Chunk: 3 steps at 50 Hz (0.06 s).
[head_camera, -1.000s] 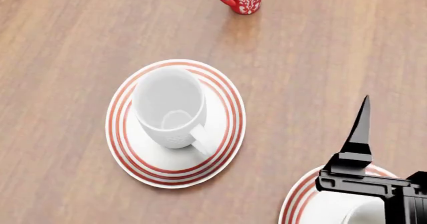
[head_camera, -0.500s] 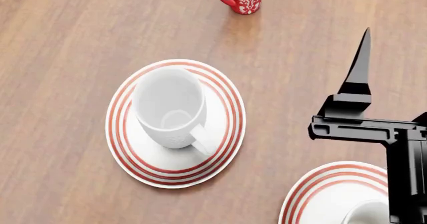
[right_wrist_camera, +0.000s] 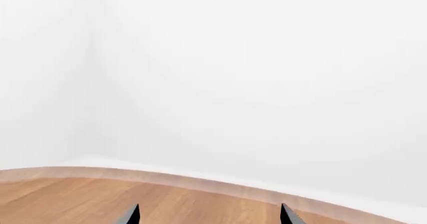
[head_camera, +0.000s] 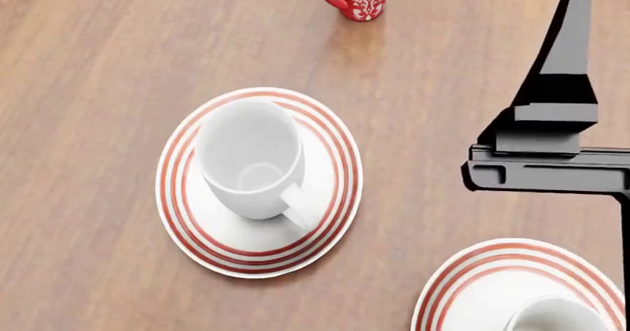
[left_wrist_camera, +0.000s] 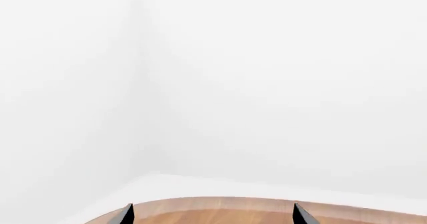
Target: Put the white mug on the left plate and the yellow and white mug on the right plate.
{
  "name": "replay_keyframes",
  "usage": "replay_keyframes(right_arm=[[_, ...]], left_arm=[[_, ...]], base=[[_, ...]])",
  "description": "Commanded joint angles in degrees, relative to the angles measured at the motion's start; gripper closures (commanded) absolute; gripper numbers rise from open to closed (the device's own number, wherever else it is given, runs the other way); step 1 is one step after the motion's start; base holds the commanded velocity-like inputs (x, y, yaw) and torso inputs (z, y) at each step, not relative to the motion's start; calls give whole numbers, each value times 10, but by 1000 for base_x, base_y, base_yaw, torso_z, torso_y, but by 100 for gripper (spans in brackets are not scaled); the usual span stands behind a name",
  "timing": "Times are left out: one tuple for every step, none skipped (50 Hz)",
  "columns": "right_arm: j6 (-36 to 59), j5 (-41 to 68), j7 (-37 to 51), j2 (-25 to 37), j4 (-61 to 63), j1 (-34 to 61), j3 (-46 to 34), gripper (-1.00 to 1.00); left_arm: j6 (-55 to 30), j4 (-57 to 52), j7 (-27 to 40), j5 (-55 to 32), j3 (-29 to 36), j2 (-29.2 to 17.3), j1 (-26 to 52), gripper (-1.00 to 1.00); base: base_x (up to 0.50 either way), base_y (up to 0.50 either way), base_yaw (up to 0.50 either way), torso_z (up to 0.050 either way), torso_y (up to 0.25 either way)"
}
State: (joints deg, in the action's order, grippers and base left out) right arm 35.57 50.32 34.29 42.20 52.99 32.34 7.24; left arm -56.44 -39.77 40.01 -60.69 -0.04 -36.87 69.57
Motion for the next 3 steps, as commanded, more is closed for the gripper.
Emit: replay_keyframes(right_arm=[[9, 27, 14, 11, 20, 15, 13, -100], [8, 28, 13, 11, 19, 15, 12, -100], [8, 23, 12, 10, 19, 15, 8, -100]], left_arm=[[-20, -8, 18, -31, -9, -1, 32, -100], [-19, -8, 17, -28, -7, -1, 32, -100], [-18, -7, 15, -27, -7, -1, 31, -100]], base=[[0, 0, 0, 0, 0], [0, 0, 0, 0, 0], [0, 0, 0, 0, 0]])
